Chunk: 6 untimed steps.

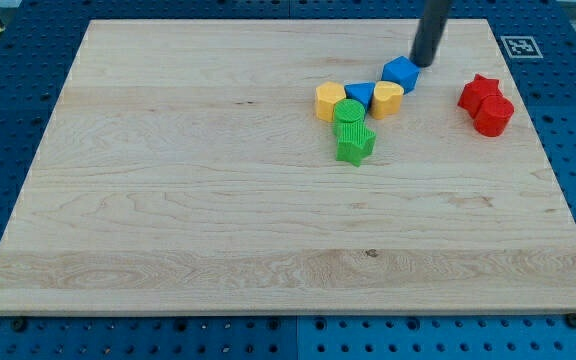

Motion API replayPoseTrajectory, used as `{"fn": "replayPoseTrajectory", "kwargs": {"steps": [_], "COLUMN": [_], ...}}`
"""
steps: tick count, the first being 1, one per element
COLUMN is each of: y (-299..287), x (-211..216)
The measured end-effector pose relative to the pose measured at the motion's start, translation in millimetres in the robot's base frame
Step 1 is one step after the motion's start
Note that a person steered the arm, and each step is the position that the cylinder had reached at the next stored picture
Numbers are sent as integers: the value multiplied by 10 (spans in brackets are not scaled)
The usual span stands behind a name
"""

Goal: Slide the blue cube and yellow heart towards green circle

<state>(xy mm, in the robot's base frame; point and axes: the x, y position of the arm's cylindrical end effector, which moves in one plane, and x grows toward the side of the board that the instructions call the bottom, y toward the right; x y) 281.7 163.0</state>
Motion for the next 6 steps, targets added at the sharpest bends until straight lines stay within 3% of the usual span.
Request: {"fn": "replayPoseTrajectory", "kwargs": {"steps": [6], "y": [-453], "x": [726]}}
